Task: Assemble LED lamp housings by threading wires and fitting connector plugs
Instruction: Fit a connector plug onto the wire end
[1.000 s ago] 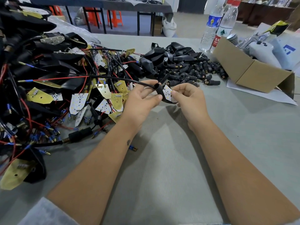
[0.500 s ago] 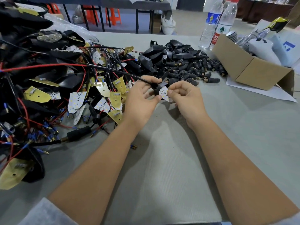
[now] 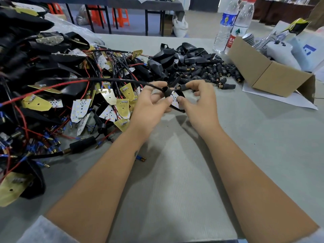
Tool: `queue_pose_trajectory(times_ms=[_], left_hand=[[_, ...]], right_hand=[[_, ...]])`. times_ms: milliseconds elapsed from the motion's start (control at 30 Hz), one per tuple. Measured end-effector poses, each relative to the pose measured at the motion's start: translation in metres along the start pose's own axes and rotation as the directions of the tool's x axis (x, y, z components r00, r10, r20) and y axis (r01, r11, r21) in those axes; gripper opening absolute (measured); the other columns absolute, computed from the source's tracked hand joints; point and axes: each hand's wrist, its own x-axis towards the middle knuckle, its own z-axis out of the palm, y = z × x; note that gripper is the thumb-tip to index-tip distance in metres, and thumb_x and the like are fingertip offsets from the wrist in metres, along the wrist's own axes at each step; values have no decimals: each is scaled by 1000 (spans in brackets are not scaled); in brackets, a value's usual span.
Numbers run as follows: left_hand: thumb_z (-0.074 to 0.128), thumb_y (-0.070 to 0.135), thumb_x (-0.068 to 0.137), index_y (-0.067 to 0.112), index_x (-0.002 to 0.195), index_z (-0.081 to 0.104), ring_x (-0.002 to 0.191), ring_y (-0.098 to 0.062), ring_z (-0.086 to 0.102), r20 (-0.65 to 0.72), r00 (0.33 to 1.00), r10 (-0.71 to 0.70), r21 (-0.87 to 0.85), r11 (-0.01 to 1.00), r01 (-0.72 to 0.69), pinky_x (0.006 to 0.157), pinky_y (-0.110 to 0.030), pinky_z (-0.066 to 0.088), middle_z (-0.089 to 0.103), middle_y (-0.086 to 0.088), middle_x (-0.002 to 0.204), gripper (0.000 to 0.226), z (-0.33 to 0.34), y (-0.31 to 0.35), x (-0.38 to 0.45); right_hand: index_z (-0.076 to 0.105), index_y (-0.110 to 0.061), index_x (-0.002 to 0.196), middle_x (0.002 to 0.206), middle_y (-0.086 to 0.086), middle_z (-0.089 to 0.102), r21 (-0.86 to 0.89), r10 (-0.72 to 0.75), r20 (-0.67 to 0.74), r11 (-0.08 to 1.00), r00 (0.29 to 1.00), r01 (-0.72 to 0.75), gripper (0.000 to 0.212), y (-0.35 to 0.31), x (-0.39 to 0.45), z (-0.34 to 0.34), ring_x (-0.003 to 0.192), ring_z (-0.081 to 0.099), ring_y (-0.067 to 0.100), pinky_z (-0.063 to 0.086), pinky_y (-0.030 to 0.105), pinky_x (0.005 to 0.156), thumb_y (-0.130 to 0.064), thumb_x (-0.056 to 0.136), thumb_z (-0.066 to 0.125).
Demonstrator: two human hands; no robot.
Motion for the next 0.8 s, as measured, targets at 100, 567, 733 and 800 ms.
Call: queue_pose_trajectory(times_ms=[100,567,733,800], left_hand=[[60,6,95,25,108,57,83,-9,68,-13,999,-36,-10,999,35,65,-21,55,72,12,79,23,-5,0,3],[44,14,103,32,100,66,76,-6,68,-3,995,-98,60,993,98,71,-33,61,71,16,77,28,-6,2,3],[38,19,105,22,95,69,77,-10,66,-26,987,-157,-9,988,157,82,-41,58,72,10,86,33,-5,4,5],[38,17,105,20,95,69,77,-11,66,-30,986,-162,-9,987,161,80,-40,57,72,7,87,33,-6,4,6]], right_hand=[[64,-23,97,92,-4,67,165,132,241,971,962,-174,17,-4,-1,1,86,61,9,49,27,83,-7,91,60],[59,-12,85,62,10,68,276,156,475,908,866,-315,15,-4,0,-12,54,55,19,40,24,54,1,86,67],[57,-6,92,71,24,61,248,153,498,918,854,-309,12,-6,-3,-10,54,46,20,33,28,52,0,88,66],[57,-3,96,72,27,57,247,151,499,919,853,-307,12,-7,-4,-9,60,40,26,30,29,54,1,88,65]])
